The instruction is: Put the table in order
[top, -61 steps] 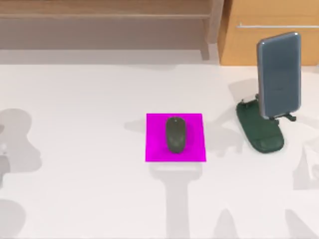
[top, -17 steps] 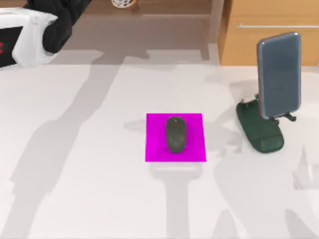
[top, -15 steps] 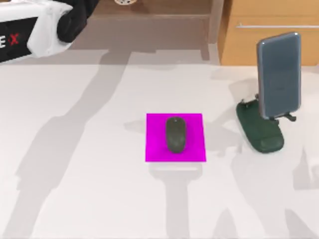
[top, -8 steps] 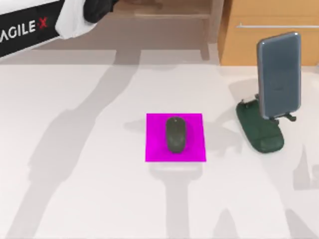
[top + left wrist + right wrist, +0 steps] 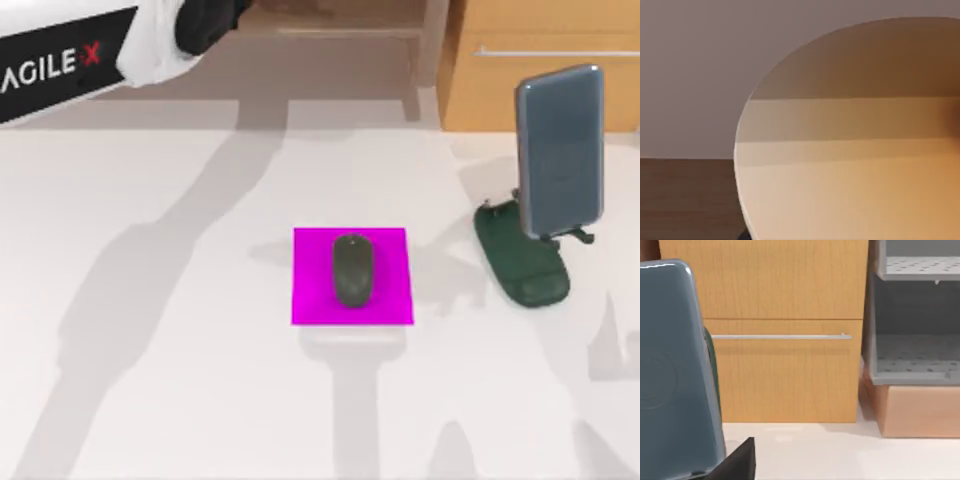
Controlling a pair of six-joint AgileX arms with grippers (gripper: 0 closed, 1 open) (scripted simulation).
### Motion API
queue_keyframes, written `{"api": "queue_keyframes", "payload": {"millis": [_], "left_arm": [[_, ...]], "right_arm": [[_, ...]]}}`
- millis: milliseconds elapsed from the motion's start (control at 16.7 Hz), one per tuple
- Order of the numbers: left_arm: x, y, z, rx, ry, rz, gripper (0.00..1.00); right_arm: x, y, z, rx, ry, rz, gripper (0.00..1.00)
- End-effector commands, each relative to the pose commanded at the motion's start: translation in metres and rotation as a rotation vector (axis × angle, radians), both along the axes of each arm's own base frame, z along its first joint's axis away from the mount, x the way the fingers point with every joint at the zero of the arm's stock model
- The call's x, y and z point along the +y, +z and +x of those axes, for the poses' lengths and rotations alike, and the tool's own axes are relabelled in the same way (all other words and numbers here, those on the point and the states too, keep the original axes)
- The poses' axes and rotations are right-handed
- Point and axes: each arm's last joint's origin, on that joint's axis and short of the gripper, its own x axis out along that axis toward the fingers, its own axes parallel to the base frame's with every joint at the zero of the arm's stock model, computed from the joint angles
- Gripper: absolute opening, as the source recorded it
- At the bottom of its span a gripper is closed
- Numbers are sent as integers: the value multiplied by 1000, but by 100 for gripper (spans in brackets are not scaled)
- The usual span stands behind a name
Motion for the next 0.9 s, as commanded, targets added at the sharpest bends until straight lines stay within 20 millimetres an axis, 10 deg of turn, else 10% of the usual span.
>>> {"api": "queue_keyframes", "payload": {"millis": [480, 660, 900], "left_arm": [[-85, 1, -98, -48, -172, -29, 0], [-83, -2, -92, -37, -167, -20, 0], [-39, 1, -34, -11, -60, -3, 0]], "right_arm": [[0, 0, 0, 0, 0, 0, 100], [0, 0, 0, 0, 0, 0, 100], [0, 0, 0, 0, 0, 0, 100]]}}
